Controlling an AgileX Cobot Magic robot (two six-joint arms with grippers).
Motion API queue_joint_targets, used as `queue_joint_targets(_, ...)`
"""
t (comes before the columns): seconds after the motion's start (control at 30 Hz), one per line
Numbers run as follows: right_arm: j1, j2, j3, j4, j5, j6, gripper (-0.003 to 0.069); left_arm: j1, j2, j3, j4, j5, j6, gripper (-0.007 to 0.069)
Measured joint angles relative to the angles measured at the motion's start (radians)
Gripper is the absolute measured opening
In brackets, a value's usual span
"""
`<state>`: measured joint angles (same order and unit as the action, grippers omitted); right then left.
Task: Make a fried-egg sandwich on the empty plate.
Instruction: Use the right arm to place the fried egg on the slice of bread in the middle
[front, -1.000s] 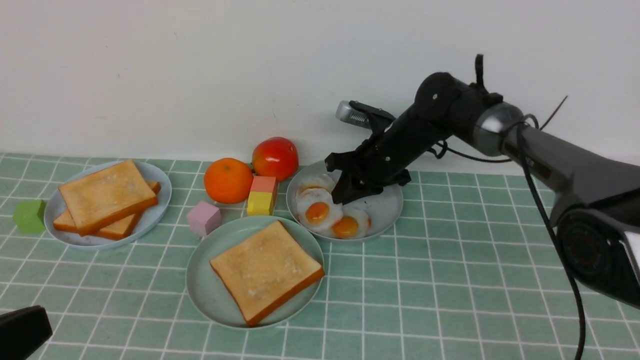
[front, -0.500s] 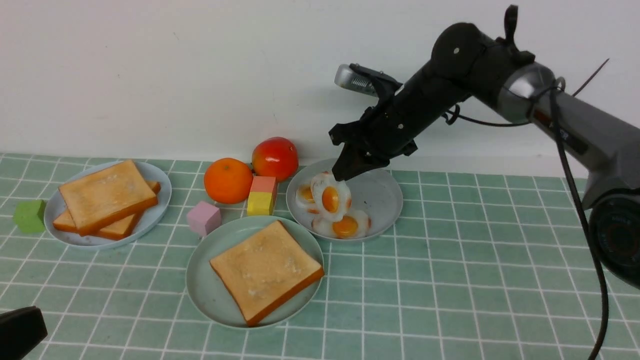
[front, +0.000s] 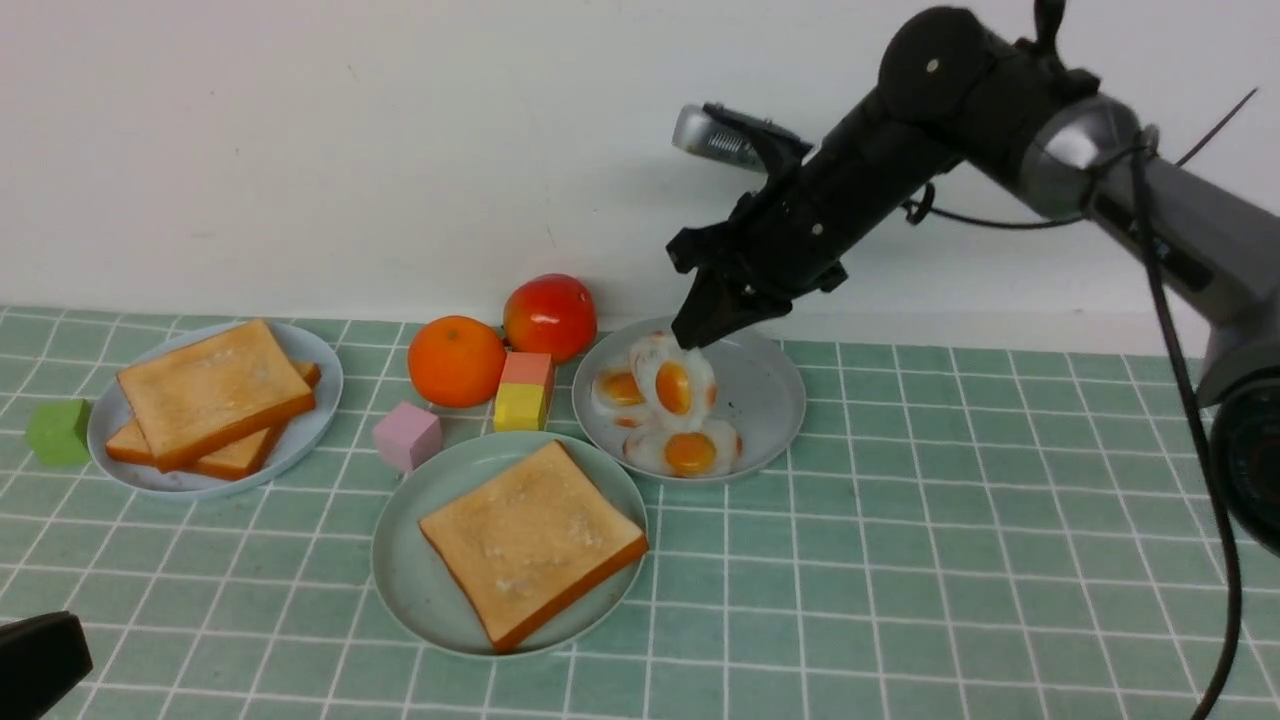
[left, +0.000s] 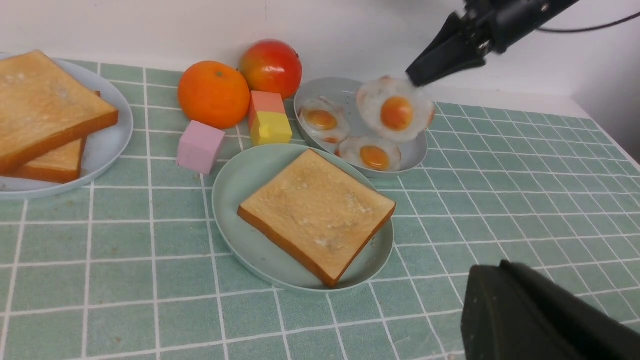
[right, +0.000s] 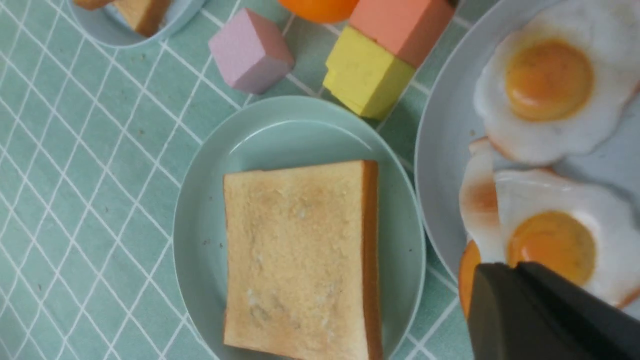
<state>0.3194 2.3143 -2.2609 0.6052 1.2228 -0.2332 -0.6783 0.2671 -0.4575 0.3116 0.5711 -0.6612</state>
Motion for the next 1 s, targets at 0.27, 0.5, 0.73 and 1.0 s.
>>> queue_joint_targets(0.27,0.0,0.0,0.0,-0.016,0.001,0.0,0.002,0.0,0.0,0.0,0.002,0.0,0.0,-0.001)
queue_joint_targets(0.5,0.003,-0.02,0.0,0.079,0.012,0.0,0.002,0.0,0.0,0.0,0.004,0.001,0.0,-0.0004)
queue_joint_targets(0.73,0.077,-0.095,0.063,0.088,0.009,-0.001,0.002,0.0,0.0,0.0,0.009,0.001,0.0,-0.0003)
queue_joint_targets(1.0,0.194,-0.13,0.184,0.136,0.016,-0.024,0.002,0.0,0.0,0.0,0.009,0.001,0.0,0.0004)
